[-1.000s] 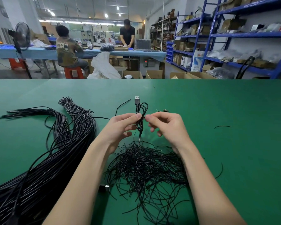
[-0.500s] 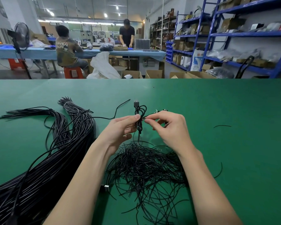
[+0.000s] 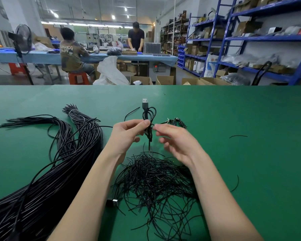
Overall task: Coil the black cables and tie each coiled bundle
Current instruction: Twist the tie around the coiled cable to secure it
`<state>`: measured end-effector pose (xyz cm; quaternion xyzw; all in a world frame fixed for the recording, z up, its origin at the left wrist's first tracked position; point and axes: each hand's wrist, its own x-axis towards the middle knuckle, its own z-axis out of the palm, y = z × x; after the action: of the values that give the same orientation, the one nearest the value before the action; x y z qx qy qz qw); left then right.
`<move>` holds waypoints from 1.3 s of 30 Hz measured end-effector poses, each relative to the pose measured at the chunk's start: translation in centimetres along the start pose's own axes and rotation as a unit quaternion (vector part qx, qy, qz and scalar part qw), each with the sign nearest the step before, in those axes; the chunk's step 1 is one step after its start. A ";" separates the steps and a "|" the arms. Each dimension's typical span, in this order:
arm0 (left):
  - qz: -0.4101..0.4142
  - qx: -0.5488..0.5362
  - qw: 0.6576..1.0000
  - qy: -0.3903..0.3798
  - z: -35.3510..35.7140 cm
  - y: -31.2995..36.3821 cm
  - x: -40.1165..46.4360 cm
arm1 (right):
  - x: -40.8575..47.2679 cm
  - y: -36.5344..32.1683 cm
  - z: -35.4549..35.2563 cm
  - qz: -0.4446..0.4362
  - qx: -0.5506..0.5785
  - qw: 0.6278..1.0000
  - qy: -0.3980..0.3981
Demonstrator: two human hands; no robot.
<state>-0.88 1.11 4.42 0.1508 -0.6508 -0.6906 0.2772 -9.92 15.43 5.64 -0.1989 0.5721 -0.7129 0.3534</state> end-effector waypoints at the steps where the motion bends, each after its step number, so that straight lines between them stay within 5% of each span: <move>1: -0.012 -0.009 1.000 0.013 -0.1 -0.3 0.1 | 0.3 0.1 0.1 -0.065 -0.084 0.992 0.064; 3: -0.029 -0.029 0.999 0.027 -0.1 -0.9 0.3 | 0.6 0.4 0.3 -0.163 -0.187 0.961 0.125; 8: -0.026 -0.074 0.995 0.057 0.2 -1.5 0.4 | 0.5 1.8 1.2 -0.292 -0.360 0.877 0.123; 11: -0.036 -0.096 0.992 0.078 0.4 -1.8 0.3 | 0.6 2.0 1.4 -0.303 -0.420 0.846 0.131; 18: -0.053 -0.072 0.994 0.065 2.0 -2.1 0.4 | 1.1 2.1 -0.4 -0.133 -0.197 0.967 0.093; 26: -0.116 -0.063 0.989 0.073 0.7 -2.4 0.4 | 6.0 0.7 -3.7 -0.078 -0.303 0.916 0.250; 33: -0.140 -0.050 0.987 0.068 0.6 -2.5 0.4 | 7.3 1.2 -4.6 -0.048 -0.428 0.865 0.258; 39: -0.145 0.004 0.988 0.063 0.5 -2.5 0.2 | 4.6 3.0 -4.6 -0.050 -0.432 0.872 0.225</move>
<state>-1.80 1.40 2.08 0.2873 -0.6061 -0.7101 0.2141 -15.34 14.85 1.04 -0.1940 0.8764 -0.4370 0.0581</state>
